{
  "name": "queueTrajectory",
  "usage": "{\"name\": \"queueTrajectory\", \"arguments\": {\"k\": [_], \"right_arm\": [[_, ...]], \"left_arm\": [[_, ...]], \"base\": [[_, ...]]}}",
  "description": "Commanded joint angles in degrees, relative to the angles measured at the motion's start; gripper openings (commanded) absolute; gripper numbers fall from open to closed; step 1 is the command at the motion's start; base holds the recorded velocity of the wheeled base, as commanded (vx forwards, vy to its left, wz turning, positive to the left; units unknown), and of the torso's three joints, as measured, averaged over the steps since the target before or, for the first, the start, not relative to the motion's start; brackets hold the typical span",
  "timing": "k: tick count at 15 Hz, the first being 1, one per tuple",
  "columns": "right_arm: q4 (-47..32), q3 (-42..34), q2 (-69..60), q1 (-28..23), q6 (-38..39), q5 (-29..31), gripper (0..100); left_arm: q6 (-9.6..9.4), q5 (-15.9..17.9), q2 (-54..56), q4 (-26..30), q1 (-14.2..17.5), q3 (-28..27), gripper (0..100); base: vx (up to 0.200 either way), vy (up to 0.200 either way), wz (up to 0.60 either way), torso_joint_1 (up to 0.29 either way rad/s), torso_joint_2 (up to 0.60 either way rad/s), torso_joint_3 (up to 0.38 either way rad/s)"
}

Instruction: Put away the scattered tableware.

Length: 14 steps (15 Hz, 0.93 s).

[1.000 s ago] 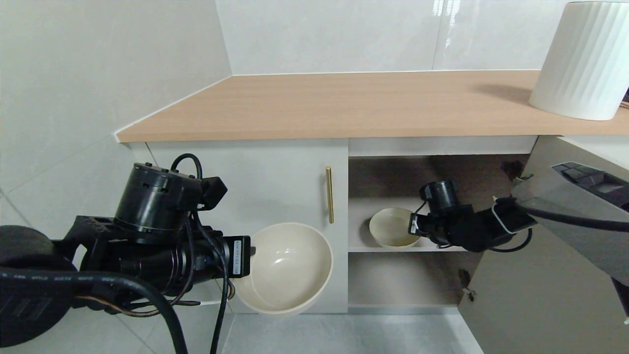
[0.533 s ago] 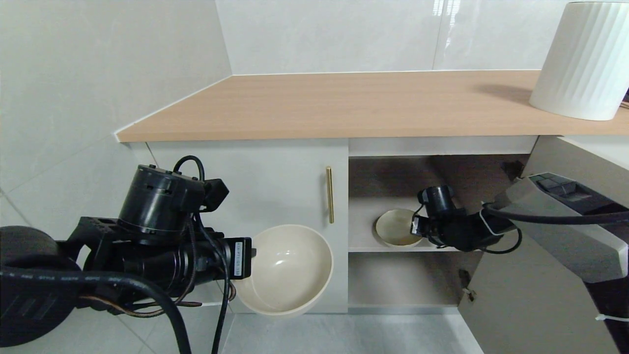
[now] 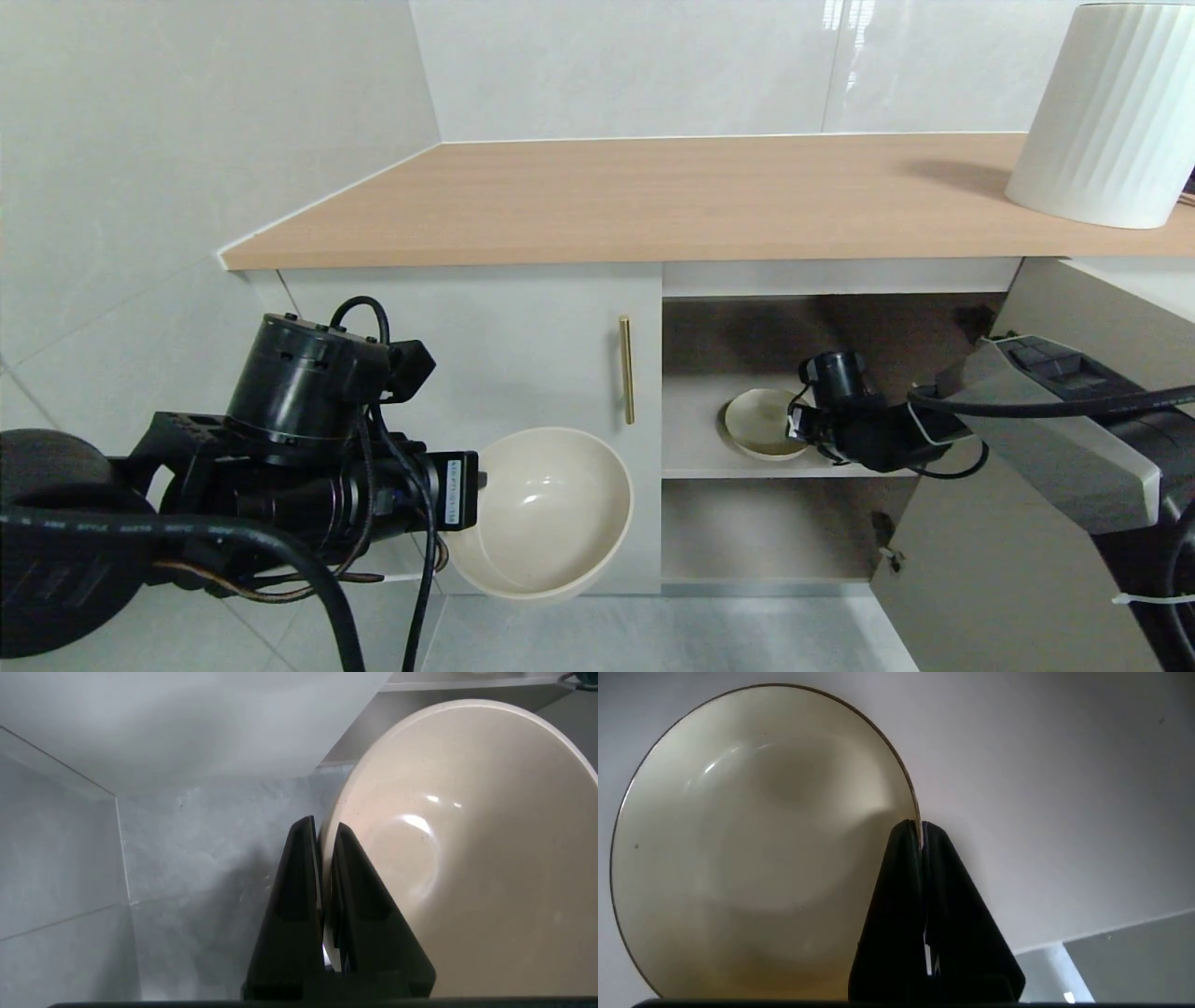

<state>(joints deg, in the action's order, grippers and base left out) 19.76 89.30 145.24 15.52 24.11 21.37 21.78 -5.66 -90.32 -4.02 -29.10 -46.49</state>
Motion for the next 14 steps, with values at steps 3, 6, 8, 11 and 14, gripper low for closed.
{"name": "queueTrajectory", "arguments": {"k": [3,6,8,11,14], "right_arm": [[0.01,0.44,0.48,-0.05,-0.03,-0.01,0],[0.37,0.53,0.48,-0.05,-0.03,-0.01,100],[0.28,0.35,-0.04,-0.05,0.06,-0.01,100],[0.10,-4.48,-4.79,0.30,0.23,-0.28,100],[-3.68,-17.23,-21.75,5.49,-1.53,-6.78,100]], "left_arm": [[0.01,-0.06,-0.03,-0.02,0.01,0.00,0],[0.01,0.03,-0.12,-0.02,0.01,0.00,0],[-0.08,0.03,-0.47,-0.02,0.01,0.00,0],[-0.25,0.03,-1.26,-0.02,0.01,-0.53,0],[-3.06,0.03,-3.46,-0.11,0.27,-1.67,0]], "base": [[0.000,0.000,0.00,0.000,0.00,0.000],[0.000,0.000,0.00,0.000,0.00,0.000],[0.000,0.000,0.00,0.000,0.00,0.000],[0.000,0.000,0.00,0.000,0.00,0.000],[0.000,0.000,0.00,0.000,0.00,0.000]]}}
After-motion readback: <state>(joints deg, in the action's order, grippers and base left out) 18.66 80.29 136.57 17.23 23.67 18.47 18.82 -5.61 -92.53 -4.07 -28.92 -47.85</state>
